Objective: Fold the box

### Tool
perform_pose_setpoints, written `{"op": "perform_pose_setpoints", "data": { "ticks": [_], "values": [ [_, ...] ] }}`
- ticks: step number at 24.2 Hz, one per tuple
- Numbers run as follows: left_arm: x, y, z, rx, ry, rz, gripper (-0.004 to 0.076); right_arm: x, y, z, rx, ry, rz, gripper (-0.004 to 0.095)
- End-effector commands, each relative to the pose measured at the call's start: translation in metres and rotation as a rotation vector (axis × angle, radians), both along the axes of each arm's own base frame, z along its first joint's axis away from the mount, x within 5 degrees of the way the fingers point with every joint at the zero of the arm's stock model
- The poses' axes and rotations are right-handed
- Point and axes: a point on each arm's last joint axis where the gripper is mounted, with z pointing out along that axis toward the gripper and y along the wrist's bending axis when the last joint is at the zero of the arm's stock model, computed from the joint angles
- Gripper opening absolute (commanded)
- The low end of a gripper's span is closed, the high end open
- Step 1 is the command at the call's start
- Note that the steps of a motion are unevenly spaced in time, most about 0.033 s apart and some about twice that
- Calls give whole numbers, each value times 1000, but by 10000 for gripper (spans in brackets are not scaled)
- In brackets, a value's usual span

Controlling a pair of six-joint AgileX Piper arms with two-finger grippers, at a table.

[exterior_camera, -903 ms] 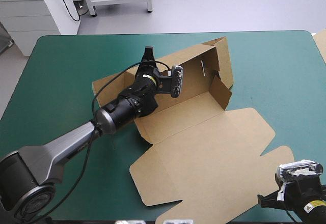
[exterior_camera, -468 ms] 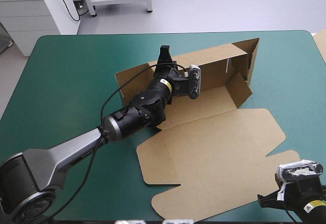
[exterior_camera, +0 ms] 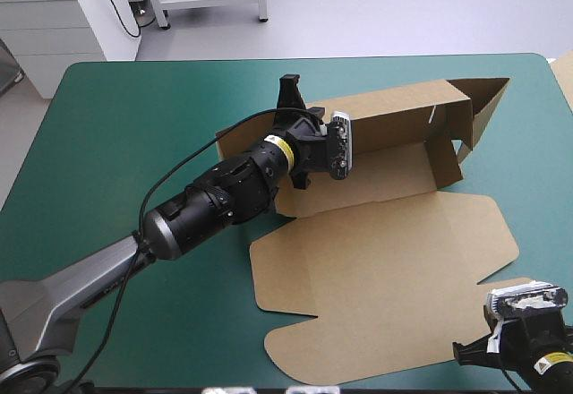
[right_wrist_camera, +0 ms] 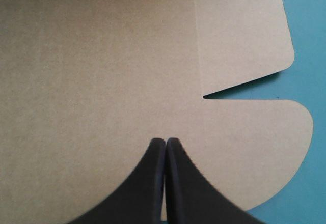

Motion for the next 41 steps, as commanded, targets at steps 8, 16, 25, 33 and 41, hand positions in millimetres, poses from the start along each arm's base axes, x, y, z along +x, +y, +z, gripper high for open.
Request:
{"op": "perform_pose_setpoints", "data": {
  "ticks": [8,16,25,33,41],
  "values": [
    [-29,15,16,94,31,-159,-8,4,-1,13,-11,-72,-4,-21],
    [-20,14,-29,268,1,-139,-8,4,-1,13,-7,-74,-3,-21],
    [-7,25,-71,237,-109,63,-8,4,2,13,33,-80,9,-21],
    [-5,26,-67,121,-137,123,-8,4,2,14,33,-82,9,-21],
    [-6,24,-65,108,-152,97,-8,5,2,14,33,-86,8,-21]
  ]
}}
